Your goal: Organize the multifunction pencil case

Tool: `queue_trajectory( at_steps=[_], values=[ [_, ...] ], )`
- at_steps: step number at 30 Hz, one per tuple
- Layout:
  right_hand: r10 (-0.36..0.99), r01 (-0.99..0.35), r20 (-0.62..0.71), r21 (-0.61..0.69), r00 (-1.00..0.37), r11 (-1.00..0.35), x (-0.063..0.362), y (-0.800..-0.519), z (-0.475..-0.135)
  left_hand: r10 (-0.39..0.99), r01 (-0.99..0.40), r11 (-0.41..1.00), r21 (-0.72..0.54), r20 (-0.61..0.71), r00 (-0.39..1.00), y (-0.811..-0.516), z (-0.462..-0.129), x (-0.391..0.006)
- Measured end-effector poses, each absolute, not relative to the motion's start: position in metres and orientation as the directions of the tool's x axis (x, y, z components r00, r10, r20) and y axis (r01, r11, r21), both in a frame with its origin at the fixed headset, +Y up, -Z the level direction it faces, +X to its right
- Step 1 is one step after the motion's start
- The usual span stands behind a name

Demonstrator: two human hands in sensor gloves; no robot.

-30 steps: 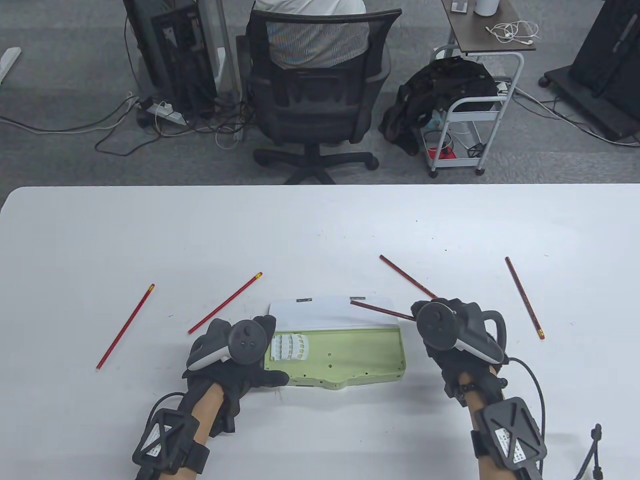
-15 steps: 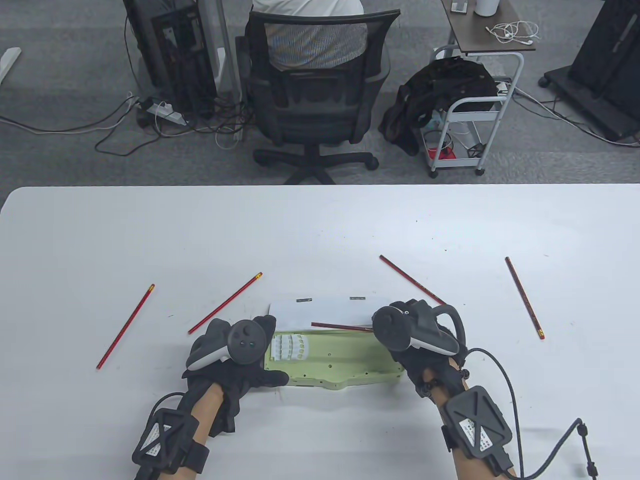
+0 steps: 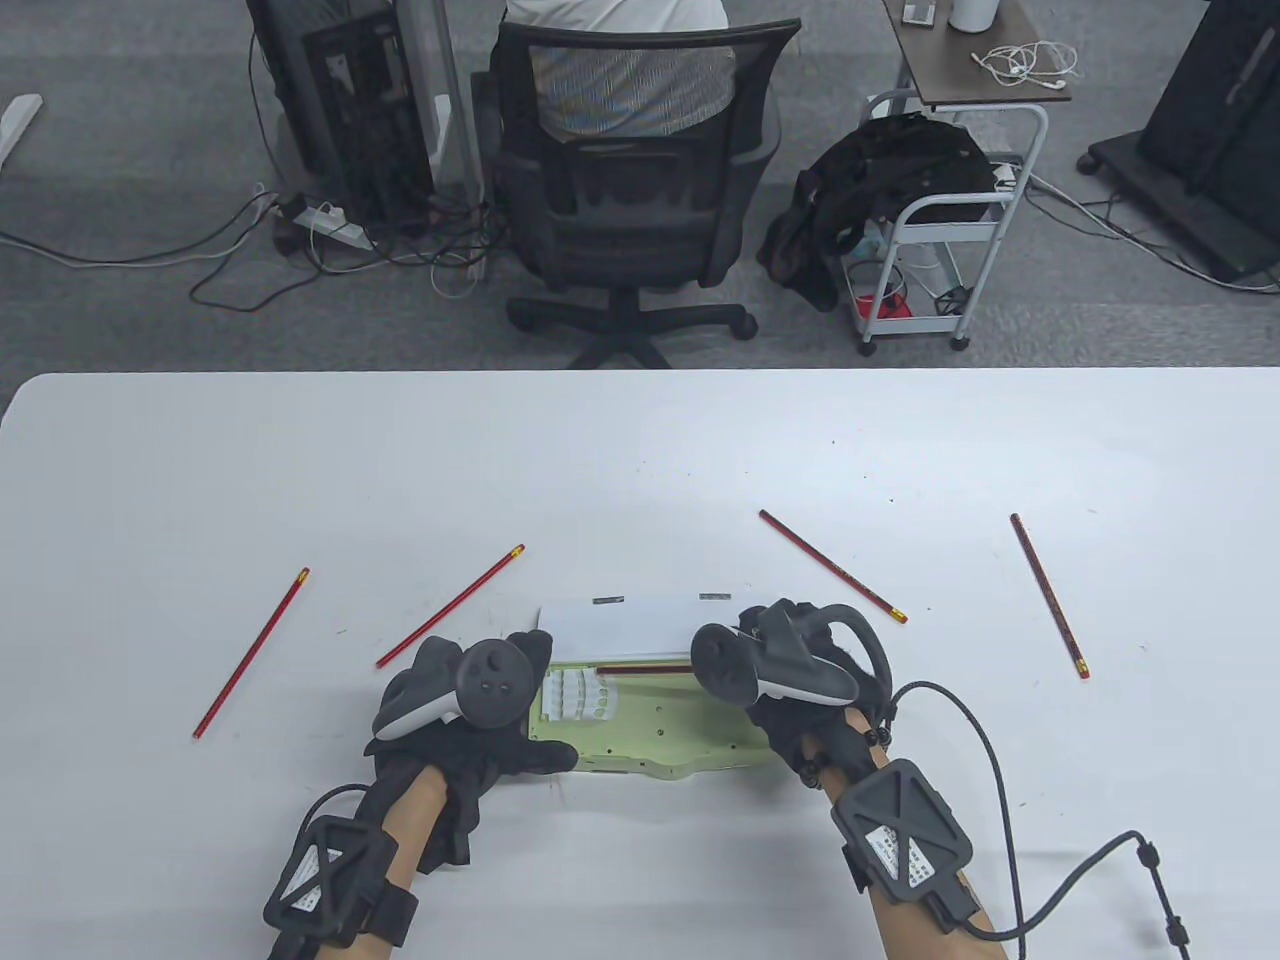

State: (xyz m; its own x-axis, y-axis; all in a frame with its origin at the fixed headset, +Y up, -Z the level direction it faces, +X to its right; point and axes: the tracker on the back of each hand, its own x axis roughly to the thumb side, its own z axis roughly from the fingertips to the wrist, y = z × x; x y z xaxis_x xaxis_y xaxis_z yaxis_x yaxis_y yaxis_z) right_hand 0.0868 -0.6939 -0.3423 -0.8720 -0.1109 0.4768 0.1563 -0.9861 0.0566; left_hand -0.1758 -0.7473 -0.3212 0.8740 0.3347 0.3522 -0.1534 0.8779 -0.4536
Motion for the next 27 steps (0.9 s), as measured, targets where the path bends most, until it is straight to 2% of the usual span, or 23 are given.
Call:
queue_trajectory(
  at_steps=[9,22,27],
  values=[
    [-0.147,0.189,0.479,0.040,-0.865,-0.981,0.085,-0.698,-0.341,0.333,-0.152,0.878,-0.454,0.352,0.875,-0.747,-0.321,-0.175],
    [-0.128,0.125,0.497,-0.040,-0.858,-0.991,0.074,-0.698,-0.339,0.333,-0.151,0.878,-0.454,0.351,0.875,-0.747,-0.321,-0.175],
    [-0.149,0.137,0.495,-0.060,-0.856,-0.989,0.072,-0.701,-0.339,0.333,-0.151,0.878,-0.454,0.351,0.875,-0.747,-0.321,-0.175]
  ],
)
